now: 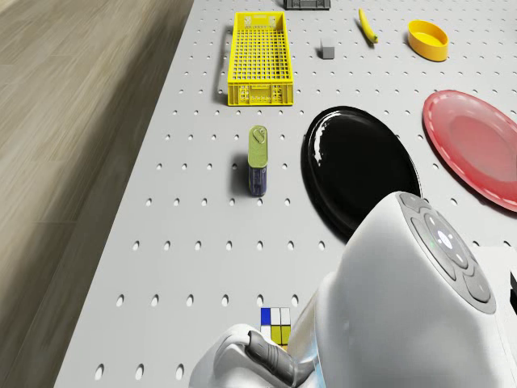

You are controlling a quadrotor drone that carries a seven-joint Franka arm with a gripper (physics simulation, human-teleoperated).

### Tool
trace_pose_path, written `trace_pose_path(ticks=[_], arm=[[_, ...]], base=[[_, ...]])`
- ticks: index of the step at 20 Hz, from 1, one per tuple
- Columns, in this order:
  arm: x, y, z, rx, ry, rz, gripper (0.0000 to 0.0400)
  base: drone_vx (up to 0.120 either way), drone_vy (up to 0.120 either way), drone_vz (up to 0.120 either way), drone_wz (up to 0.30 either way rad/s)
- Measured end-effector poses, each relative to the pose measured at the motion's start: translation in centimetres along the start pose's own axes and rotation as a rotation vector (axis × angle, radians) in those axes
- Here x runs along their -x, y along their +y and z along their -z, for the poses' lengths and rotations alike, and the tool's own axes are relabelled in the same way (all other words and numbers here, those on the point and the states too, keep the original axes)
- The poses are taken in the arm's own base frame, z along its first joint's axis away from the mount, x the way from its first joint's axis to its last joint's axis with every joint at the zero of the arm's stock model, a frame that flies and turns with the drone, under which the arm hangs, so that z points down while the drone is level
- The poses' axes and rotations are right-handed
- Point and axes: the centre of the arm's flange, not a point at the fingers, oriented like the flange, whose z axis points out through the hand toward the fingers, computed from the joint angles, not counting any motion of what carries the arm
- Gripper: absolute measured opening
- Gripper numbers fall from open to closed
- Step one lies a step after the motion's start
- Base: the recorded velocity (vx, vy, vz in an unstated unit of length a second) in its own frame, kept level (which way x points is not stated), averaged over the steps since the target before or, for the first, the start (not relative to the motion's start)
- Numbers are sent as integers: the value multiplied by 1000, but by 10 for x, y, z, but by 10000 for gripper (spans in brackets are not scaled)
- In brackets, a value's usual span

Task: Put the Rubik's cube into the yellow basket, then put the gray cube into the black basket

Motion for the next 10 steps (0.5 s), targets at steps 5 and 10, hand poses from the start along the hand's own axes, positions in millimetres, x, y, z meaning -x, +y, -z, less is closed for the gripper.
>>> trace_pose_path(ticks=[5, 10], arm=[[19, -19, -3, 194, 200, 7, 400], [27, -27, -7, 274, 284, 10, 400]], base=[[120, 0, -120, 0], [120, 0, -120, 0]])
